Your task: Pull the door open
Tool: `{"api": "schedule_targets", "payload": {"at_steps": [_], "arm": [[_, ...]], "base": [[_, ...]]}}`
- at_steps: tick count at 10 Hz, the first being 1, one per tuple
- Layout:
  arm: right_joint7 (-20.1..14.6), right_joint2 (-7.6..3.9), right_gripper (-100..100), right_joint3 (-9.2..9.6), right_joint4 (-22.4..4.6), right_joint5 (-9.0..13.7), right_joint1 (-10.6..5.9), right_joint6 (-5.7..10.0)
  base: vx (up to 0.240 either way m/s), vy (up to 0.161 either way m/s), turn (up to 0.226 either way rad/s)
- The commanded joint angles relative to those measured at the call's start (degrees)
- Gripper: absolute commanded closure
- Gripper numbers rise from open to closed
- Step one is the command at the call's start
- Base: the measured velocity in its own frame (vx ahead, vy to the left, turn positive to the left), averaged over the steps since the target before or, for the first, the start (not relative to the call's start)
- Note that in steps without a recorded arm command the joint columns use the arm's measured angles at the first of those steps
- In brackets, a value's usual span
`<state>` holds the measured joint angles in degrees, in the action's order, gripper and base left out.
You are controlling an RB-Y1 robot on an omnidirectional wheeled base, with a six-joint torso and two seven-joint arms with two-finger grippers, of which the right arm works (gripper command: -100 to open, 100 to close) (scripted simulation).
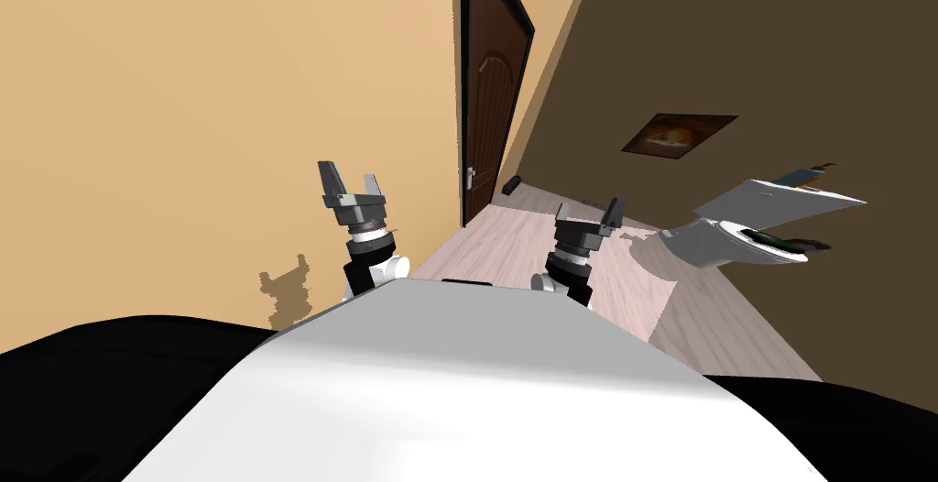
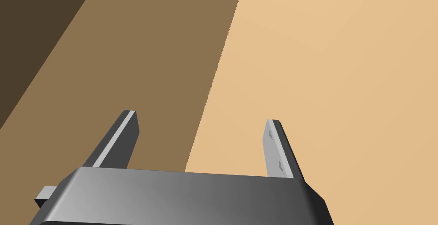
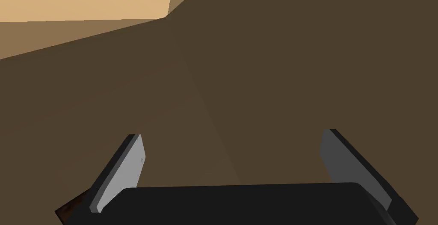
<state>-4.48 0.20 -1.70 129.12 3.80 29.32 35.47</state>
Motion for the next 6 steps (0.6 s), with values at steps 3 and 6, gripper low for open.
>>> {"api": "schedule_targets", "payload": {"at_steps": [3,6], "arm": [[-3.8,-1.69,-100,3.13,-3.3,2.3,-2.82,-0.04],[-7.2,-3.05,-100,5.97,-6.3,4.4,-5.36,-0.09]], "base": [[0.102,-0.029,0.043],[0.116,-0.034,0.039]]}}
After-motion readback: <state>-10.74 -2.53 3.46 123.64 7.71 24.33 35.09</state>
